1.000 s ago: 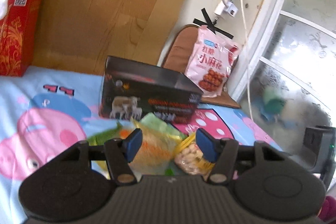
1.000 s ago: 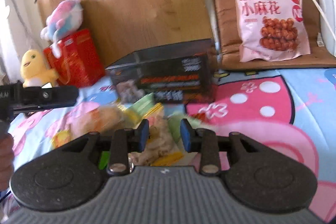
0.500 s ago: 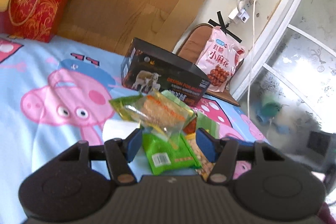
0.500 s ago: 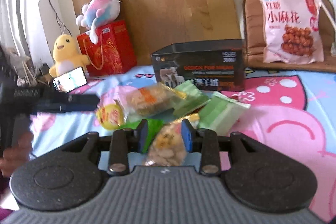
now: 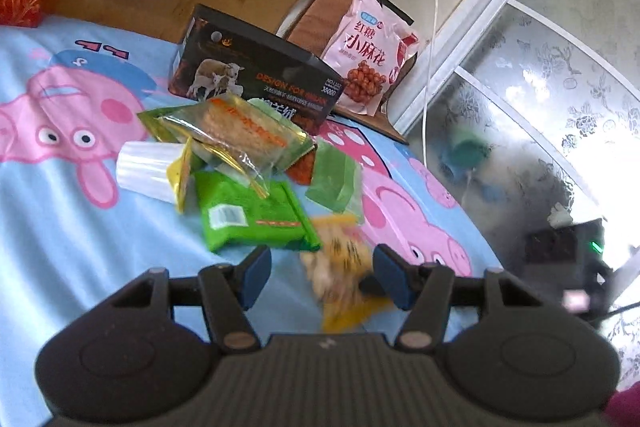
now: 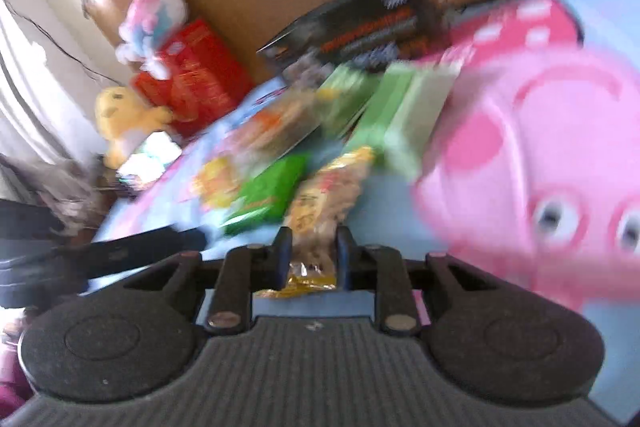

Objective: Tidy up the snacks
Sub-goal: 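Grasp the yellow peanut bag with the left gripper and lift it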

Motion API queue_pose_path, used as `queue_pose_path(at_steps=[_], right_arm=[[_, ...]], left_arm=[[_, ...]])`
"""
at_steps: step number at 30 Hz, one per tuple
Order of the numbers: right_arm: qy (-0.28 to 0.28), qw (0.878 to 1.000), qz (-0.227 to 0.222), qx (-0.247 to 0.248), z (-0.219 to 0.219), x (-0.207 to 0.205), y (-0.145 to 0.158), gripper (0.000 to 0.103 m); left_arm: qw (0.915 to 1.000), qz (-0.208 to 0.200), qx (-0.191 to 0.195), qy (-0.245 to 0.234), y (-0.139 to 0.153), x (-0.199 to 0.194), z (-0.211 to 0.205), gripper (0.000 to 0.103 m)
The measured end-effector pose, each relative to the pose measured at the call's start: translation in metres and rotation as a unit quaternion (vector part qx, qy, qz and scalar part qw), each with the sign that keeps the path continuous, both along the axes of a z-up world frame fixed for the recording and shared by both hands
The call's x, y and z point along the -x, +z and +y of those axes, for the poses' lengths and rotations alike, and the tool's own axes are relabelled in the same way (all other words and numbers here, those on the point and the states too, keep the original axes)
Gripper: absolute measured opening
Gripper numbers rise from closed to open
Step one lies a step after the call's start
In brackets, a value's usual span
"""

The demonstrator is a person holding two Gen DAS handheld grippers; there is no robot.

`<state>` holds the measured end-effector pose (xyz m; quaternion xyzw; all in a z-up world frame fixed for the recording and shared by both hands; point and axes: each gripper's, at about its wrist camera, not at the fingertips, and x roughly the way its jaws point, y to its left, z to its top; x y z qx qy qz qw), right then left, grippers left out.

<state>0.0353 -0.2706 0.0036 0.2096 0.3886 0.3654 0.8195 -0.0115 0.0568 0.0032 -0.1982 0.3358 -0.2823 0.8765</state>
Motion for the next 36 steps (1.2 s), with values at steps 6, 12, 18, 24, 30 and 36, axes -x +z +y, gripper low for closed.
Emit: queue_pose_path(at_steps=[6,12,18,24,30,36], right_arm=[[0.044,0.995,-0.08,0.05,0.0,0.033,0.01,0.047],[0.0,0.997,-0.075,0.029,-0.019,-0.002,0.015,0.044],[0.011,1.0,-0.02,0.014,-0.008,-0.031,0.0,0.022],[0.063,0.997,-0.033,0.019,-0.016,-0.007,0.0,0.018],[0.113,0.991,-0.067,0.028,-0.034,0.025,0.003,0.024],[0.113,0.987,-0.096,0.057,-0.031,0.031,0.008,0.038]], left_arm=[[1.0,0.0,0.002,-0.001,0.004,0.004,0.004,0.057],[0.9986,0.013,-0.002,-0.051,0.008,0.026,-0.001,0.057],[0.9903,0.08,0.05,-0.103,-0.006,0.03,-0.007,0.057],[0.9873,0.126,0.067,-0.069,-0.024,0.011,-0.005,0.055],[0.9921,0.106,0.051,-0.043,-0.014,0.007,0.004,0.06],[0.9971,0.069,0.03,-0.015,0.008,0.014,0.027,0.062]])
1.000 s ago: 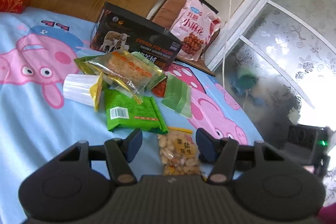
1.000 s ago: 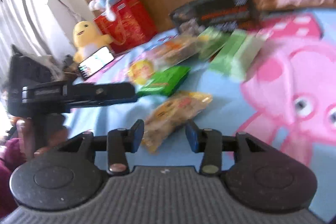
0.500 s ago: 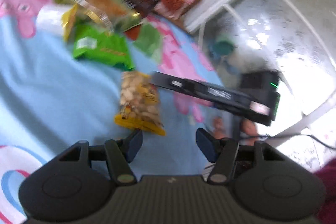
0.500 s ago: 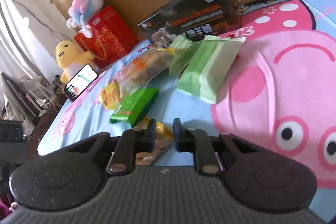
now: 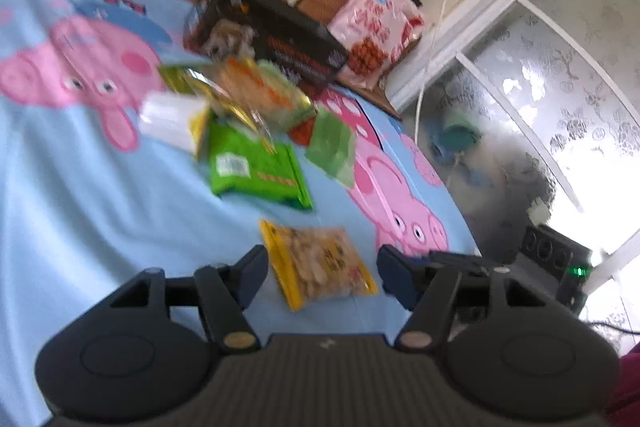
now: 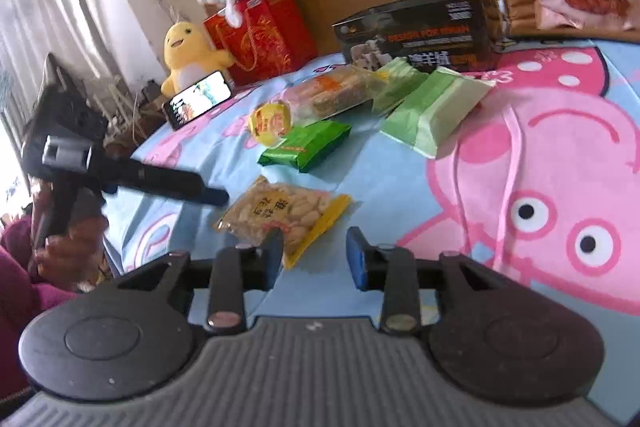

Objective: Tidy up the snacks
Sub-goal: 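Grasp the yellow peanut bag with the left gripper and lift it, then drop the yellow peanut bag into the black tin with the left gripper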

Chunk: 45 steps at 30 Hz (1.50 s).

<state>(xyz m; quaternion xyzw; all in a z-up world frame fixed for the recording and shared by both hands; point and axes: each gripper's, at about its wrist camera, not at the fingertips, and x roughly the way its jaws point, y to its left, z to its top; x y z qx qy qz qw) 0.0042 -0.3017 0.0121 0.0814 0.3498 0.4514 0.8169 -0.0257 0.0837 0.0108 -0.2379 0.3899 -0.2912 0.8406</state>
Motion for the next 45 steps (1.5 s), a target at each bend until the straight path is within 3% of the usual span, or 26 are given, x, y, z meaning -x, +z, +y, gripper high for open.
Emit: queue_pose_path(at_steps=[6,10,11,13,14,18,23,32,36,41,43,45], right_arm=[[0.032,0.999,-0.031,0.029,0.025,0.009,0.0,0.045],[0.034,0.995,-0.071,0.064,0.041,0.019,-0.004,0.046],[0.029,0.995,-0.075,0.066,0.043,0.019,-0.005,0.045],[0.018,0.994,-0.082,0.069,0.048,0.02,-0.005,0.027],[0.018,0.994,-0.086,0.072,0.05,0.021,-0.005,0.024],[0.016,0.992,-0.106,0.07,0.05,0.025,0.003,0.021],[-0.017,0.991,-0.134,0.023,0.036,0.019,0.028,0.02],[-0.092,0.978,-0.184,0.015,0.058,-0.058,0.062,0.019],[-0.112,0.98,-0.166,0.001,0.07,-0.116,0.069,0.018],[-0.132,0.981,-0.138,0.032,0.094,-0.169,0.055,0.019],[-0.134,0.981,-0.132,0.05,0.103,-0.18,0.045,0.023],[-0.146,0.978,-0.137,0.058,0.107,-0.184,0.041,0.04]], left_arm=[[0.9998,0.02,0.001,0.001,-0.009,-0.011,-0.005,0.062],[0.9993,0.03,-0.013,-0.017,-0.023,-0.017,-0.023,0.044],[0.9991,0.03,-0.016,-0.024,-0.024,-0.017,-0.026,0.036],[0.9988,0.032,-0.02,-0.03,-0.023,-0.018,-0.03,0.035],[0.9988,0.028,-0.022,-0.033,-0.021,-0.018,-0.031,0.035],[0.9989,0.003,-0.011,-0.046,-0.006,-0.017,-0.029,0.035],[0.9965,-0.054,-0.016,-0.063,0.028,-0.032,-0.034,0.035],[0.9874,-0.143,-0.063,-0.022,0.082,-0.129,-0.048,0.035],[0.9875,-0.138,-0.076,0.004,0.082,-0.188,-0.049,0.035],[0.9863,-0.119,-0.108,0.038,0.063,-0.235,-0.056,0.04],[0.9849,-0.107,-0.125,0.052,0.053,-0.246,-0.059,0.045],[0.9848,-0.097,-0.132,0.058,0.049,-0.248,-0.057,0.045]])
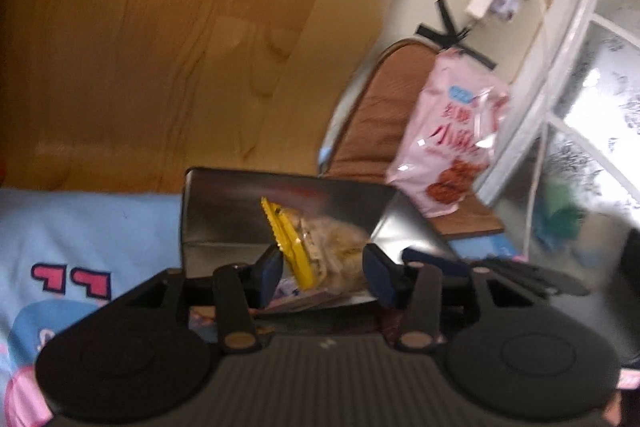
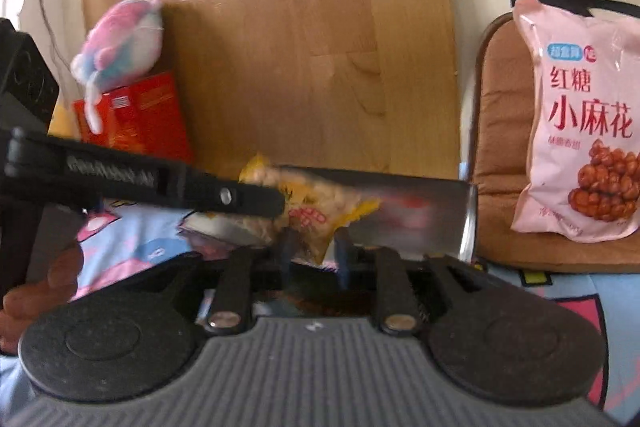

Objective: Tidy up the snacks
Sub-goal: 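Drop the yellow peanut bag into the black tin with the left gripper, then grasp the clear pastry bag with the left gripper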

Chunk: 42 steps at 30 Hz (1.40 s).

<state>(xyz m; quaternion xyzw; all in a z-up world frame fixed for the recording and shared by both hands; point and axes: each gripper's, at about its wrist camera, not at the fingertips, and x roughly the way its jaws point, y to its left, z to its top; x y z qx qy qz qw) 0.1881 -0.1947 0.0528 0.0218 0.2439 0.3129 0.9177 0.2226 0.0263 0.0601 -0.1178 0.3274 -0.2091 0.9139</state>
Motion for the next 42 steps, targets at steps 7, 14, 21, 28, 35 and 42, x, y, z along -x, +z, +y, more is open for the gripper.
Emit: queue_pose_path(at_steps=[7,14,21,28,35,42], right_arm=[[0.028,0.996,0.032,-0.072,-0.033,0.032,0.004,0.041],[0.101,0.986,0.125,-0.039,0.003,0.038,-0.023,0.036],[0.095,0.962,0.224,-0.121,-0.012,0.042,-0.043,0.037],[0.107,0.962,0.211,-0.136,-0.035,0.111,-0.034,0.038],[0.067,0.971,0.177,-0.143,-0.053,0.137,-0.033,0.046],[0.094,0.981,0.138,-0.095,-0.038,0.149,-0.028,0.052]], left_arm=[[0.9972,0.003,0.074,0.004,0.004,0.074,0.044,0.056],[0.9936,0.045,0.104,0.007,-0.019,0.146,0.05,0.054],[0.9965,0.05,0.061,0.028,-0.033,0.178,0.048,0.052],[0.9951,0.054,0.08,0.021,-0.042,0.195,0.056,0.056],[0.9929,0.052,0.105,0.021,-0.037,0.201,0.071,0.056],[0.9975,0.05,0.044,0.024,-0.026,0.168,0.061,0.07]])
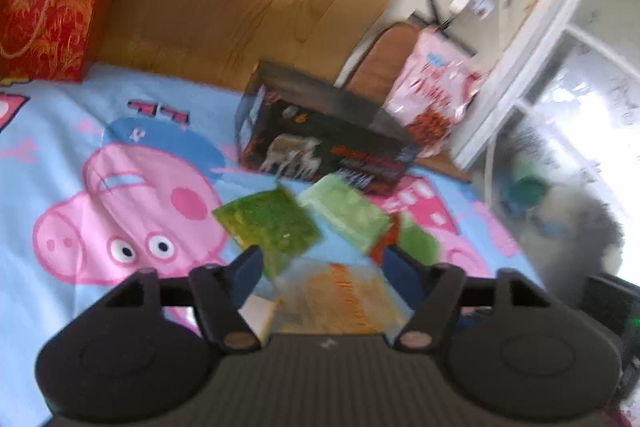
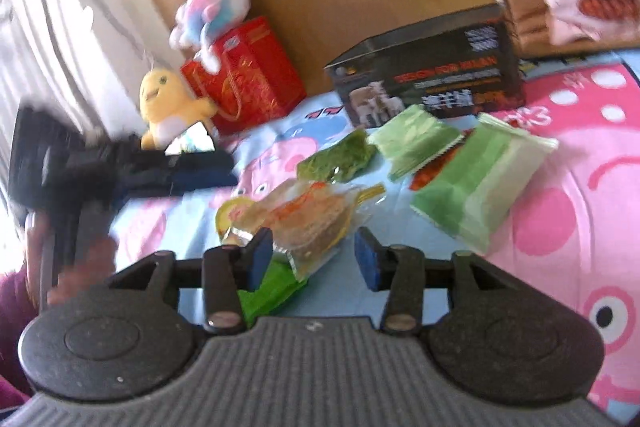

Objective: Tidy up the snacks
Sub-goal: 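Grasp the clear pastry bag with the left gripper, then place the clear pastry bag into the black tin with the left gripper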

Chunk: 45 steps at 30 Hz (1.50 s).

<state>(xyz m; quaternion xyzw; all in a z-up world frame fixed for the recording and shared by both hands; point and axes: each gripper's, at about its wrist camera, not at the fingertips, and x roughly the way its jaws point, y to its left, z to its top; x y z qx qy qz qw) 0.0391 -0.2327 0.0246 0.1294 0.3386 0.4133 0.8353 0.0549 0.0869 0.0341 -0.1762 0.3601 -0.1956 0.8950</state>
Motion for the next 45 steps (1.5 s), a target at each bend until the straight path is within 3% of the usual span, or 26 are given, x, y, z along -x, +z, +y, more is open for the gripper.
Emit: queue_pose_path(at_steps=[2,5,8,11,19,21,25,26,27,28,34,40,45], right_arm=[[0.008,1.0,-0.021,0.022,0.005,0.004,0.002,0.052],[0.017,0.998,-0.039,0.047,0.012,0.004,0.0,0.052],[0.021,0.995,-0.045,0.083,0.023,-0.001,-0.009,0.052],[0.016,0.996,-0.043,0.076,0.021,-0.005,-0.011,0.052],[-0.018,0.983,-0.108,0.147,0.008,0.012,-0.01,0.054],[-0.019,0.98,-0.118,0.159,0.005,0.016,-0.013,0.054],[-0.011,0.978,-0.131,0.162,0.007,0.016,-0.014,0.054],[-0.007,0.978,-0.133,0.158,0.009,0.014,-0.014,0.053],[-0.002,0.979,-0.132,0.155,0.012,0.012,-0.014,0.042],[0.001,0.98,-0.13,0.153,0.015,0.009,-0.014,0.037],[-0.009,0.972,-0.182,0.15,0.024,0.009,0.012,0.036],[-0.039,0.965,-0.232,0.117,0.03,-0.028,0.046,0.036],[-0.06,0.962,-0.232,0.129,0.056,-0.086,0.049,0.036]], left_arm=[[0.9991,0.042,-0.009,-0.004,-0.01,-0.016,-0.003,0.07],[0.9972,0.069,0.007,-0.03,-0.02,-0.025,-0.011,0.07],[0.9966,0.06,-0.024,-0.052,-0.019,-0.024,-0.033,0.07],[0.996,0.051,-0.042,-0.061,-0.017,-0.021,-0.049,0.07],[0.9971,0.039,-0.025,-0.061,-0.014,-0.008,-0.052,0.07],[0.9972,0.037,-0.03,-0.058,-0.014,-0.005,-0.051,0.066],[0.9962,0.027,-0.059,-0.058,-0.016,-0.001,-0.055,0.039],[0.9957,0.025,-0.065,-0.061,-0.017,-0.002,-0.057,0.036],[0.9956,0.026,-0.063,-0.065,-0.017,-0.002,-0.059,0.036],[0.9958,0.026,-0.06,-0.065,-0.014,-0.003,-0.059,0.035],[0.9979,-0.025,-0.023,-0.056,0.026,-0.003,-0.044,0.034],[0.9935,-0.1,-0.042,-0.034,0.064,-0.05,-0.047,0.035],[0.9954,-0.087,-0.041,0.001,0.056,-0.115,-0.048,0.035]])
